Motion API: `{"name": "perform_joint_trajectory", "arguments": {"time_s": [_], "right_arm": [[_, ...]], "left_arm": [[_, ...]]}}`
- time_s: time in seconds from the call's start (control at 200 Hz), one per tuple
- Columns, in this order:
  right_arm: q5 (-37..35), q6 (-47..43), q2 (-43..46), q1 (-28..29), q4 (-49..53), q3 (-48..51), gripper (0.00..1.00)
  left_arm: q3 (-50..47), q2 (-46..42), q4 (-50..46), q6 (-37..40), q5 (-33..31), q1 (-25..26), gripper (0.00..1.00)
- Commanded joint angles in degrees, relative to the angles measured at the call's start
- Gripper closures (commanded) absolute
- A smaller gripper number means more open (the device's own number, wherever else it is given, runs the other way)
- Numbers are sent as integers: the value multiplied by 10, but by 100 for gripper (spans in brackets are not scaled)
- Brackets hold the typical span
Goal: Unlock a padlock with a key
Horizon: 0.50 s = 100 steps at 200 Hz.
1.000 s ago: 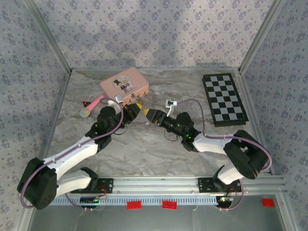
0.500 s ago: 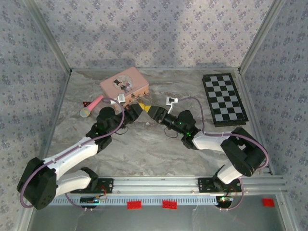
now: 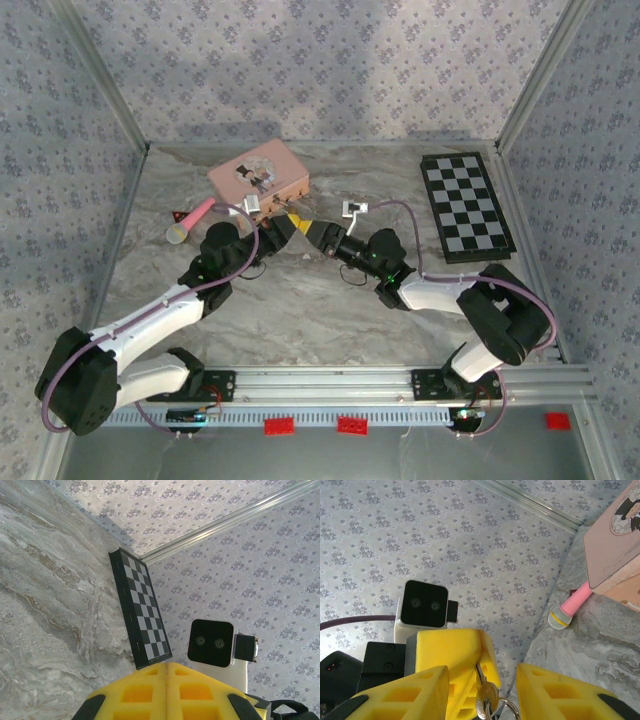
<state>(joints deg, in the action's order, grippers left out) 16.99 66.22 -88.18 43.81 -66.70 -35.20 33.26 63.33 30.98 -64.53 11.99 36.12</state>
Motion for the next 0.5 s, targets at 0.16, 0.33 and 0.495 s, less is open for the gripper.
{"name": "perform_joint_trajectory", "arguments": {"time_s": [0.16, 0.33, 0.495], "right_arm": [[22, 1, 0, 3, -8, -21, 61], [33, 9, 0, -5, -21, -18, 66], [41, 13, 2, -6, -21, -22, 71]], "left_arm": [[14, -21, 1, 15, -7, -2, 100], [15, -25, -13, 16, -9, -8, 100], [14, -26, -14, 17, -10, -8, 100]]}}
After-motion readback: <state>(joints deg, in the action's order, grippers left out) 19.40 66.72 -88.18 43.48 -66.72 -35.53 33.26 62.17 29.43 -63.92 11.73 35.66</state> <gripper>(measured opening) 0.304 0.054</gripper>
